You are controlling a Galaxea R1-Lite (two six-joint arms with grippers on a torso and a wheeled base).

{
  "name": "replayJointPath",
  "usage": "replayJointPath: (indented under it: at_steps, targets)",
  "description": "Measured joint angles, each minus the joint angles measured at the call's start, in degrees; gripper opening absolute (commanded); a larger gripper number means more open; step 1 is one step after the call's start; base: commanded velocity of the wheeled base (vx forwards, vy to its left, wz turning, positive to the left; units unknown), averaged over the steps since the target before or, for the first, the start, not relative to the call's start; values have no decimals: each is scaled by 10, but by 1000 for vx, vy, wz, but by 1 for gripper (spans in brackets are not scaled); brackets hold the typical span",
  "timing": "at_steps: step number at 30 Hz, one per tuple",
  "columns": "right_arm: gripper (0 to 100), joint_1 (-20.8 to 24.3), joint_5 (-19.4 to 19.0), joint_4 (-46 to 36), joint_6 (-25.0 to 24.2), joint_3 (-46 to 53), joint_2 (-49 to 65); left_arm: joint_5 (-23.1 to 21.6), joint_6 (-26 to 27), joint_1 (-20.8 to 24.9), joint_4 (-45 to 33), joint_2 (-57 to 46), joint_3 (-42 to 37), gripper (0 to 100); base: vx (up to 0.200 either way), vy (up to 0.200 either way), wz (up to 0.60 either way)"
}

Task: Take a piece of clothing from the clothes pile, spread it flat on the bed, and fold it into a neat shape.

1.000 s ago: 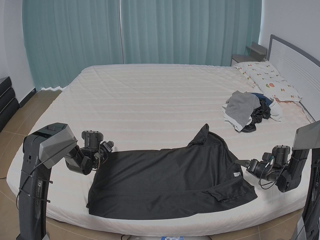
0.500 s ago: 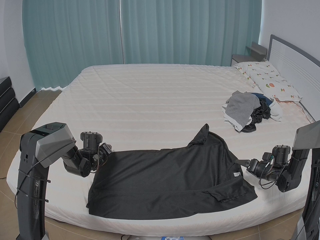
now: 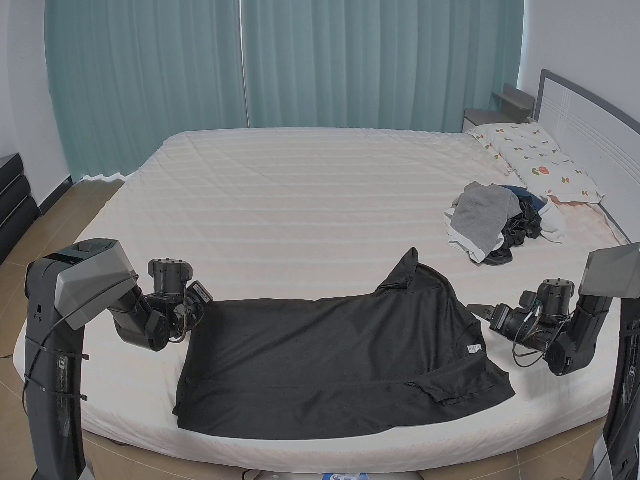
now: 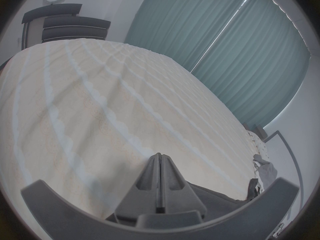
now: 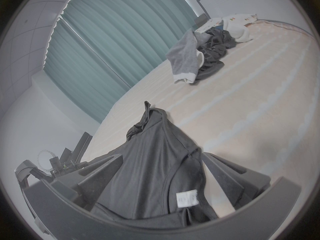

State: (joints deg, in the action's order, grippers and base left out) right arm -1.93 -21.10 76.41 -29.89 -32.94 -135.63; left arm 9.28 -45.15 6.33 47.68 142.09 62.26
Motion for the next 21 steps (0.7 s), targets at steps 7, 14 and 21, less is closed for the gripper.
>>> replayJointPath:
  at_steps: [7, 14, 21]
  targets:
    - [100, 24, 25, -57, 1, -93, -22, 0, -13, 0, 1, -19, -18, 0, 0, 0, 0]
    - [100, 36, 41, -202, 15, -230, -41, 0, -15, 0, 3, -26, -25, 0, 0, 0, 0]
    - [100, 51, 73, -266, 39, -351, -79, -3, -17, -1, 13, -27, -36, 0, 0, 0, 0]
